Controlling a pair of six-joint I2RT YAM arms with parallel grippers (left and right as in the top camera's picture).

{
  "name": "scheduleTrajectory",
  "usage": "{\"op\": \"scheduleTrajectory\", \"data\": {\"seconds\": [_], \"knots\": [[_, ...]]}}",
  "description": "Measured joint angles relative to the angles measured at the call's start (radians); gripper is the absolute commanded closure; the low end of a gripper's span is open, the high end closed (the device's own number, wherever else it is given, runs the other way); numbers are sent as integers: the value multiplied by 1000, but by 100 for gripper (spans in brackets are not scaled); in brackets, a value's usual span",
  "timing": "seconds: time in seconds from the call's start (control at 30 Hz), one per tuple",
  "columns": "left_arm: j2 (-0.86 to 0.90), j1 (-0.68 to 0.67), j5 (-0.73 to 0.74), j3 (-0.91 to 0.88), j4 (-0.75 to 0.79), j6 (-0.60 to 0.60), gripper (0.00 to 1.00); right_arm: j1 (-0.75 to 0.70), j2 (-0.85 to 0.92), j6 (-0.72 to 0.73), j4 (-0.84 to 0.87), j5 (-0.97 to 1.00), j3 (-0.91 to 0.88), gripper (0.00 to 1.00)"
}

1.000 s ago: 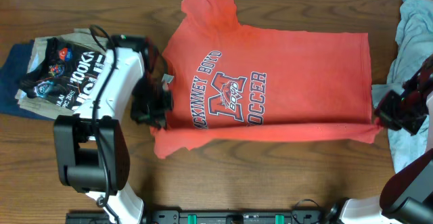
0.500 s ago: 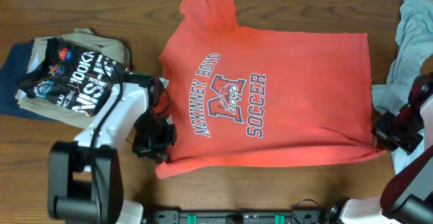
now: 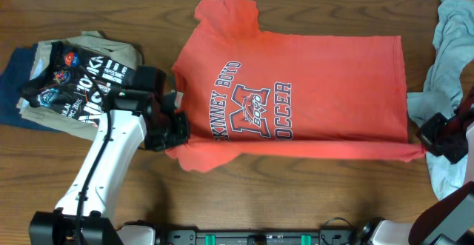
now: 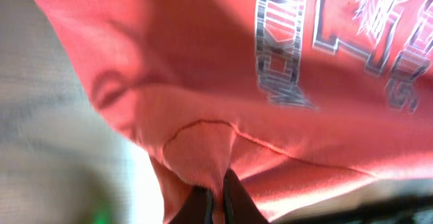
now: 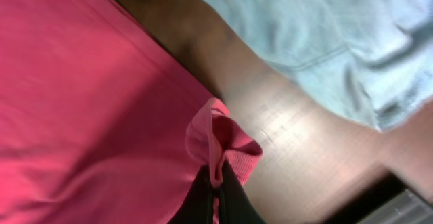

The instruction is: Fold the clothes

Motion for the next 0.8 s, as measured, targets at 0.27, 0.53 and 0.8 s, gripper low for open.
{"op": "scheduleTrajectory", "data": {"seconds": [0.27, 0.53, 0.8], "knots": [[0, 39, 10, 0, 179, -42, 94, 3, 0, -3, 82, -68, -1, 99], [0, 39, 14, 0, 309, -46, 94, 27, 0, -3, 121, -76, -1, 99], [25, 40, 14, 0, 376, -49, 94, 63, 0, -2, 180, -76, -1, 98]]}}
